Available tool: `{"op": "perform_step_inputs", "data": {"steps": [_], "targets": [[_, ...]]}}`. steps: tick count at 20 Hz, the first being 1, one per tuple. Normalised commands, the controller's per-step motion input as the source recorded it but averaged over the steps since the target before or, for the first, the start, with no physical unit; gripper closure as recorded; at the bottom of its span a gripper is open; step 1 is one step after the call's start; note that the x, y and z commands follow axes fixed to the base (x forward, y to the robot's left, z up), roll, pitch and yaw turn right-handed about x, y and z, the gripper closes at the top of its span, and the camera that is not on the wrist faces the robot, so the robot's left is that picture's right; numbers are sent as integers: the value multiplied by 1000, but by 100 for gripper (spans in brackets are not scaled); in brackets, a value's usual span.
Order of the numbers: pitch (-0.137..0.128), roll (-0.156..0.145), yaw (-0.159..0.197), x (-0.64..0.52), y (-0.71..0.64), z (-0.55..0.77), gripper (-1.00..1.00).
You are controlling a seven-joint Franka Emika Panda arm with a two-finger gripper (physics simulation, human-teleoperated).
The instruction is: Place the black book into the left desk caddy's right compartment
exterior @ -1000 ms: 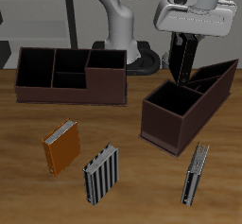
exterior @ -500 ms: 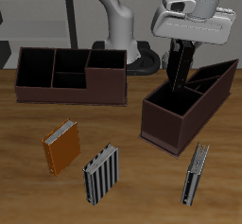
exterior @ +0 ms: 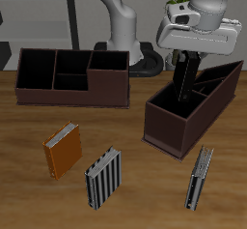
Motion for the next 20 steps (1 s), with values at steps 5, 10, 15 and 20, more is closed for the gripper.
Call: {"op": "perform_step_inputs", "data": {"steps": [5,10,15,20], "targets": [[14,4,-14,34,-20,-151,100],[28,9,-18,49,-41,-235,100],[32,21,-9,-5,65,-280,100],[19,20,-3,2,36,-198,100]]}}
